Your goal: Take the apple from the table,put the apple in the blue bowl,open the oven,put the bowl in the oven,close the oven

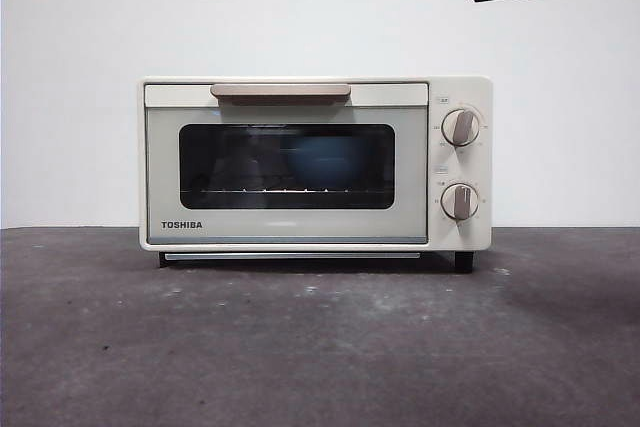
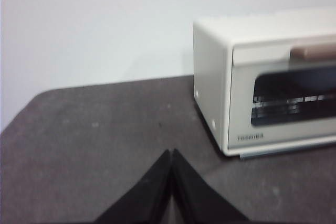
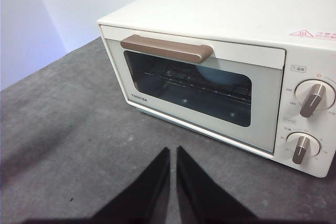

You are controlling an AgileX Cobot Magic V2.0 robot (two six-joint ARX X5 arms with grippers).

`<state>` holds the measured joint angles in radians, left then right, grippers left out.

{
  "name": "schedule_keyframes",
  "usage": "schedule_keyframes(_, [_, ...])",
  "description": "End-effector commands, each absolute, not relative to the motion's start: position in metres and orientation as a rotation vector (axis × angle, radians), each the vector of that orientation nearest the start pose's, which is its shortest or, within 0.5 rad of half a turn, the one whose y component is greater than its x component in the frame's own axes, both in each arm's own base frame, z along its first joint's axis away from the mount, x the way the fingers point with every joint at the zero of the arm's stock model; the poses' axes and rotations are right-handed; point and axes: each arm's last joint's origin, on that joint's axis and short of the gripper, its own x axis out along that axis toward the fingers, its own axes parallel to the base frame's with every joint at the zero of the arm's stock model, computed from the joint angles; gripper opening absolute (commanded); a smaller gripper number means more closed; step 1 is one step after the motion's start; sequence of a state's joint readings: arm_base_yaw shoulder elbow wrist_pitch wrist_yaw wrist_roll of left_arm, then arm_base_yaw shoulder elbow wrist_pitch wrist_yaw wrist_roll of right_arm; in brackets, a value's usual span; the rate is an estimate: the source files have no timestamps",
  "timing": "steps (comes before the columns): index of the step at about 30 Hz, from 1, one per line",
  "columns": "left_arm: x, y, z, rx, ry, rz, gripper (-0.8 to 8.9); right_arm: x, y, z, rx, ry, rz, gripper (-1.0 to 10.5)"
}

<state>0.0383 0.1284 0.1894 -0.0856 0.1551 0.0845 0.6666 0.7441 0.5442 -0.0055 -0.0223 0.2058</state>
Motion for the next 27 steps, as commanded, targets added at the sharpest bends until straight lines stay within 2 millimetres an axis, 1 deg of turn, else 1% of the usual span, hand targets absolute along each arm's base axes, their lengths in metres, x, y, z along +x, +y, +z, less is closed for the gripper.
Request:
schedule_keyframes(1, [0.095, 0.000, 0.196, 0.088, 0.028, -0.113, 0.08, 0.135, 0.109, 0.273, 0.124, 0.258, 0.667, 0.0])
schedule_keyframes(7, [0.096, 0.000, 0.171, 0.079, 0.059, -0.114, 0.08, 0.135, 0.109, 0.273, 0.124, 0.258, 0.667, 0.0])
schedule_keyframes(13, [0.096, 0.000, 0.153, 0.072, 0.126, -0.117, 0.08, 0.135, 0.109, 0.273, 0.124, 0.258, 0.667, 0.0])
schedule_keyframes(16, [0.096, 0.000, 0.149, 0.048, 0.169, -0.117, 0.08, 0.136, 0.109, 0.273, 0.124, 0.258, 0.667, 0.0])
schedule_keyframes(20, [0.096, 0.000, 0.149, -0.007, 0.167, -0.113, 0.08, 0.136, 0.109, 0.273, 0.124, 0.258, 0.666, 0.0])
schedule_keyframes(27, [0.096, 0.000, 0.150, -0.008, 0.158, -0.112, 0.08, 0.136, 0.109, 0.273, 0.124, 0.258, 0.666, 0.0])
